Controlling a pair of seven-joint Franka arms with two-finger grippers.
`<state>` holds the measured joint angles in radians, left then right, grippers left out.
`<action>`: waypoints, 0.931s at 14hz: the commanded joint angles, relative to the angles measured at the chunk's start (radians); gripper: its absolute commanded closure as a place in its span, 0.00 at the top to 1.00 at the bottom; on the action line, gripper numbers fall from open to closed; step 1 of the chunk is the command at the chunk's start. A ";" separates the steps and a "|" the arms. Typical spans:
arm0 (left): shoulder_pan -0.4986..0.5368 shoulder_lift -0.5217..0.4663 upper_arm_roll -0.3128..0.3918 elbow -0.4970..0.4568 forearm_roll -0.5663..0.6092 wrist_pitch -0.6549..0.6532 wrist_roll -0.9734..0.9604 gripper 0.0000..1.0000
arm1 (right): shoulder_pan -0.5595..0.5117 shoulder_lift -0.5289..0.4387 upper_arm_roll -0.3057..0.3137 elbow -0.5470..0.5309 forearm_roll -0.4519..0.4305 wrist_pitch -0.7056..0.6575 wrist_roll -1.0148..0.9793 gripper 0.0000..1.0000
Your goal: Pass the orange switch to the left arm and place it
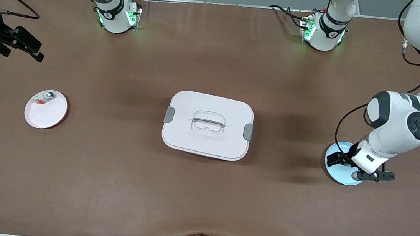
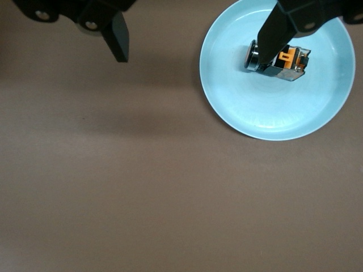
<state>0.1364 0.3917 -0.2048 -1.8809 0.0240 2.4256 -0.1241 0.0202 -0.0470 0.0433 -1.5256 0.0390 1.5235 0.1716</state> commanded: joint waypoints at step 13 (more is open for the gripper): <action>0.015 -0.309 0.044 0.014 -0.009 -0.261 0.023 1.00 | -0.006 -0.002 -0.011 0.028 -0.037 -0.059 -0.075 1.00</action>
<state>0.1516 0.0985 -0.1619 -1.8983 0.0218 2.2192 -0.1168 0.0193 -0.0470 0.0299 -1.5099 0.0135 1.4822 0.1092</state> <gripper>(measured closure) 0.000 0.000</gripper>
